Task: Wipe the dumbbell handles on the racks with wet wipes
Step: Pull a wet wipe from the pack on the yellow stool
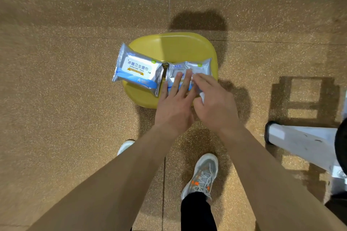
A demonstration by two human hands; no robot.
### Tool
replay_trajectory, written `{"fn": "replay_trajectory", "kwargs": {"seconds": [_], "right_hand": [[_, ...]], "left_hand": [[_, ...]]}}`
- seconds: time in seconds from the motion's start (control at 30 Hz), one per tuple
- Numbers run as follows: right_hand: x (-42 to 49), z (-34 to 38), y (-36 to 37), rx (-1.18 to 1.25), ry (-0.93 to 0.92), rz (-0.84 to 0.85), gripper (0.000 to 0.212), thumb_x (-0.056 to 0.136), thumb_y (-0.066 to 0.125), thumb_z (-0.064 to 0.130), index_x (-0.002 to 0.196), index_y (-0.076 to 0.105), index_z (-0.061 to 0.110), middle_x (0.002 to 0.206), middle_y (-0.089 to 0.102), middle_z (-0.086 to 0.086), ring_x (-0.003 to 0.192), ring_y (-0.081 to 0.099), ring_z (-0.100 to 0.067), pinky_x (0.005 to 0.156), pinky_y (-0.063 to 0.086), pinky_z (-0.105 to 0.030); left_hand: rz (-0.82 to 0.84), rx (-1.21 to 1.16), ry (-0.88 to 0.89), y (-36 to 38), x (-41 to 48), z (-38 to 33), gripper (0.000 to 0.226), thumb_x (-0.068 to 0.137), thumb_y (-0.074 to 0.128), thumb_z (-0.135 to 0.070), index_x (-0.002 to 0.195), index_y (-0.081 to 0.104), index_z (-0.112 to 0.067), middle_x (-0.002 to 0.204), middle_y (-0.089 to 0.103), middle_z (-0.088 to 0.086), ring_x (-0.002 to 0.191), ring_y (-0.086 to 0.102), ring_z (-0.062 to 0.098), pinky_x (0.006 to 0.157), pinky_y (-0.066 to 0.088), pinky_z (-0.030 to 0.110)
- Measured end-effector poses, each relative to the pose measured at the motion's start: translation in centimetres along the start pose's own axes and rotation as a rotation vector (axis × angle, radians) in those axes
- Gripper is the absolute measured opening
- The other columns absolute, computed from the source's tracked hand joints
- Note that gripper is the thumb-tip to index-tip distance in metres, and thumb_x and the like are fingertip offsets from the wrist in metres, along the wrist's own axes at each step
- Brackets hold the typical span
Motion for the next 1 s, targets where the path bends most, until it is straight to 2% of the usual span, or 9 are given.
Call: {"fn": "replay_trajectory", "kwargs": {"seconds": [0.13, 0.2, 0.33, 0.43, 0.57, 0.67, 0.8, 0.93, 1.0], "right_hand": [[0.4, -0.3, 1.4, 0.049, 0.084, 0.100, 0.074, 0.092, 0.050, 0.016, 0.158, 0.026, 0.040, 0.163, 0.027, 0.022, 0.140, 0.046, -0.013, 0.112, 0.041, -0.036], [0.6, -0.5, 1.3, 0.125, 0.127, 0.091, 0.076, 0.091, 0.051, 0.015, 0.157, 0.026, 0.043, 0.161, 0.031, 0.023, 0.140, 0.046, -0.012, 0.113, 0.039, -0.034], [0.8, -0.9, 0.6, 0.089, 0.142, 0.092, 0.076, 0.090, 0.050, 0.014, 0.155, 0.028, 0.048, 0.157, 0.038, 0.025, 0.133, 0.053, -0.011, 0.102, 0.042, -0.029], [0.4, -0.7, 0.4, 0.065, 0.120, 0.057, 0.073, 0.091, 0.051, 0.013, 0.154, 0.033, 0.043, 0.156, 0.042, 0.022, 0.129, 0.056, -0.014, 0.102, 0.045, -0.033], [-0.5, -1.1, -0.3, 0.142, 0.168, -0.056, 0.064, 0.091, 0.052, 0.009, 0.148, 0.044, 0.037, 0.142, 0.059, 0.011, 0.119, 0.062, -0.022, 0.098, 0.049, -0.038], [-0.7, -1.2, -0.4, -0.017, 0.141, 0.040, 0.068, 0.096, 0.049, 0.011, 0.154, 0.033, 0.042, 0.155, 0.044, 0.019, 0.123, 0.060, -0.018, 0.095, 0.049, -0.036], [-0.5, -1.8, -0.8, -0.011, 0.168, -0.001, 0.072, 0.095, 0.049, 0.015, 0.158, 0.025, 0.040, 0.141, 0.060, 0.009, 0.100, 0.067, -0.025, 0.081, 0.049, -0.034], [-0.6, -2.5, -0.6, 0.034, 0.212, 0.065, 0.079, 0.094, 0.049, 0.014, 0.159, 0.015, 0.043, 0.139, 0.062, 0.007, 0.094, 0.066, -0.026, 0.087, 0.052, -0.039], [-0.7, -2.3, -0.2, 0.049, 0.246, 0.134, 0.083, 0.095, 0.049, 0.015, 0.159, 0.008, 0.047, 0.141, 0.060, 0.005, 0.098, 0.066, -0.028, 0.092, 0.053, -0.043]], "left_hand": [[0.048, -0.008, -0.032, -0.2, 0.1, -0.1, 0.082, 0.102, 0.036, -0.051, 0.156, -0.022, -0.031, 0.164, -0.031, -0.006, 0.151, -0.028, 0.021, 0.124, -0.005, 0.054], [0.057, -0.012, -0.040, -0.2, 0.2, -0.1, 0.081, 0.102, 0.034, -0.053, 0.155, -0.023, -0.033, 0.164, -0.031, -0.005, 0.151, -0.028, 0.021, 0.124, -0.005, 0.056], [0.074, -0.031, -0.044, -0.6, 0.2, -0.4, 0.072, 0.103, 0.024, -0.056, 0.158, -0.017, -0.034, 0.164, -0.030, -0.006, 0.151, -0.028, 0.020, 0.122, -0.009, 0.057], [0.062, -0.017, -0.035, -0.8, 0.0, -0.4, 0.070, 0.104, 0.023, -0.057, 0.159, -0.013, -0.035, 0.165, -0.028, -0.006, 0.152, -0.024, 0.021, 0.122, -0.010, 0.059], [0.077, -0.004, -0.038, -1.4, 0.1, -0.5, 0.071, 0.102, 0.026, -0.059, 0.160, -0.009, -0.036, 0.167, -0.022, -0.005, 0.154, -0.019, 0.024, 0.120, -0.011, 0.061], [0.079, 0.047, -0.028, -2.1, 0.2, -0.8, 0.071, 0.103, 0.022, -0.058, 0.161, -0.009, -0.031, 0.167, -0.024, -0.004, 0.154, -0.017, 0.029, 0.120, -0.009, 0.063], [0.091, 0.132, 0.007, -2.0, 0.2, -1.8, 0.073, 0.104, 0.018, -0.055, 0.160, -0.014, -0.020, 0.165, -0.027, -0.006, 0.153, -0.018, 0.039, 0.120, -0.008, 0.063], [0.124, 0.098, -0.018, -1.3, 0.4, -1.9, 0.083, 0.100, 0.022, -0.063, 0.158, -0.021, -0.023, 0.162, -0.035, -0.005, 0.148, -0.032, 0.035, 0.121, -0.011, 0.060], [0.131, 0.067, -0.002, -1.1, 0.3, -1.6, 0.084, 0.099, 0.025, -0.065, 0.158, -0.021, -0.027, 0.162, -0.035, -0.007, 0.147, -0.034, 0.034, 0.121, -0.011, 0.060]]}}
Point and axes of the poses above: each hand's wrist, its own x-axis towards the middle knuckle, its own y-axis out of the palm, z = x × y, the point moved 4 cm from there along x, towards the middle knuckle
